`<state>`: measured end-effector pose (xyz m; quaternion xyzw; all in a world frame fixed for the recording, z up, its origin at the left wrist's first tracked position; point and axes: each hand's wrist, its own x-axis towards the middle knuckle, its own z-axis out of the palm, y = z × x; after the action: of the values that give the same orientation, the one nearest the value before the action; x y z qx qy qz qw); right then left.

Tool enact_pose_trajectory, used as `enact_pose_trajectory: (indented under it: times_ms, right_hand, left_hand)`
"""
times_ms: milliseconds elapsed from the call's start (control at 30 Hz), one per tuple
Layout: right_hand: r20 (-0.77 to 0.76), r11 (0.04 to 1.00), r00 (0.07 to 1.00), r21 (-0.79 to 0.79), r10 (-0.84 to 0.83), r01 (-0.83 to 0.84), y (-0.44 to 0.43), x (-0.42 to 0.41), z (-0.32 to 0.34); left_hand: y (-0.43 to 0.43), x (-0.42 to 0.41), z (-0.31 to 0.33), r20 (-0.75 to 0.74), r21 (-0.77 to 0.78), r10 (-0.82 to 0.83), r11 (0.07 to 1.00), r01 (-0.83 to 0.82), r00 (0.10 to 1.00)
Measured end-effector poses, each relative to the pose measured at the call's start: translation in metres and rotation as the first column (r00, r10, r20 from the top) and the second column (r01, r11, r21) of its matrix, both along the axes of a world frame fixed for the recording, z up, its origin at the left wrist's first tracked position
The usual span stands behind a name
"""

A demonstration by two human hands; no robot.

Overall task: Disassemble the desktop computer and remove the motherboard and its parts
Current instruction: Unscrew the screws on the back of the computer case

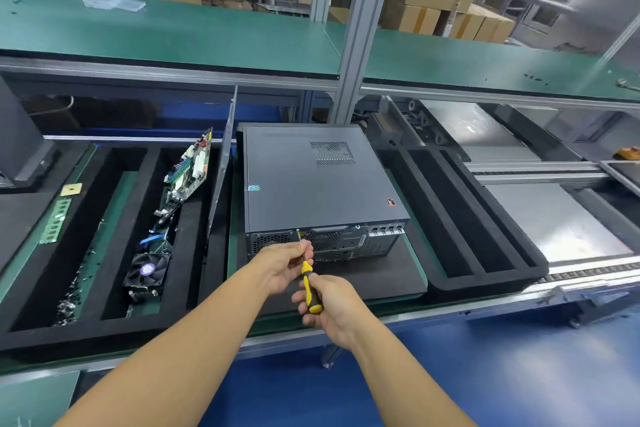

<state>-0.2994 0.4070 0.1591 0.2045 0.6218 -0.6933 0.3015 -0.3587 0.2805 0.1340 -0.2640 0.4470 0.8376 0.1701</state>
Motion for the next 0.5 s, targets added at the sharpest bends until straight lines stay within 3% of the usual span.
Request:
enact_pose_trajectory:
  times_ms: [67,200,300,500]
  right_hand:
    - [-0.075,0.997,0.997,0.065,-0.023,0.028,-0.003,0.001,-0.002]
    - [-0.128,0.981,0.991,0.183,-0.041,0.064,-0.011,0.000,-0.004]
    - [-0.103,0.990,0.994,0.130,-0.045,0.058,-0.015,-0.001,-0.002]
    - [0.124,0.998,0.992,-0.047,-0.038,0.044,-0.006,0.004,0.002]
  left_hand:
    - [-0.002,0.001,0.001,-0.013,0.016,-0.010,1.000,0.010,1.000]
    - [-0.005,0.002,-0.004,-0.019,-0.112,-0.019,0.994,0.017,1.000]
    - [-0.007,0.000,-0.005,-0.016,-0.147,-0.012,0.989,0.010,1.000]
    - [-0.008,0.001,-0.001,-0.032,-0.072,-0.036,0.997,0.033,0.999]
